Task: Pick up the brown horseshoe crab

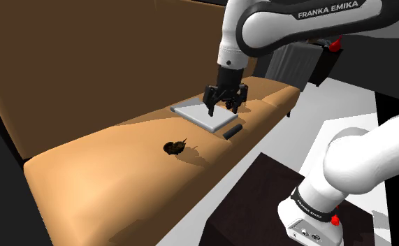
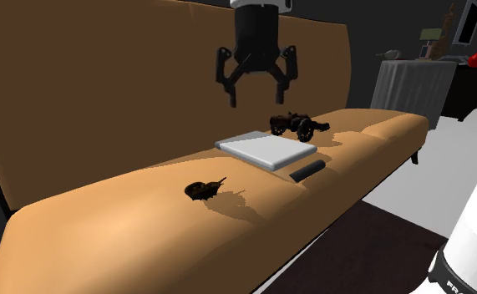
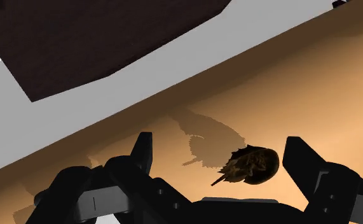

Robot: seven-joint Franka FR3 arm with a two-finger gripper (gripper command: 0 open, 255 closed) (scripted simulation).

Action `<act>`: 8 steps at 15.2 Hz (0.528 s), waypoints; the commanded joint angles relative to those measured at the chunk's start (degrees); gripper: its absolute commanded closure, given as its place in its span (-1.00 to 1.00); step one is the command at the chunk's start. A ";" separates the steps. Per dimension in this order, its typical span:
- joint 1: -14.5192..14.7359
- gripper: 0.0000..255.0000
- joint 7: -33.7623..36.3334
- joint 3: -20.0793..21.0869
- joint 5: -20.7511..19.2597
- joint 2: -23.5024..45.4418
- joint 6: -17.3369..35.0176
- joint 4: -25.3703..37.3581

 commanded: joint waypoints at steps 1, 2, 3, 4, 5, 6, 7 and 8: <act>-1.07 -1.00 5.12 2.10 -0.38 4.21 3.58 0.61; -1.62 -1.00 7.59 3.08 -0.76 6.34 5.20 1.01; -2.15 -1.00 10.11 3.97 -1.26 8.54 6.78 1.49; -2.69 -1.00 12.67 4.81 -1.88 10.79 8.30 2.06; -3.22 -1.00 15.27 5.59 -2.63 13.10 9.75 2.71; -3.72 -1.00 17.92 6.27 -3.50 15.45 11.13 3.44; -4.22 -1.00 20.60 6.89 -4.49 17.84 12.43 4.25; -4.68 -1.00 23.32 7.42 -5.60 20.26 13.65 5.13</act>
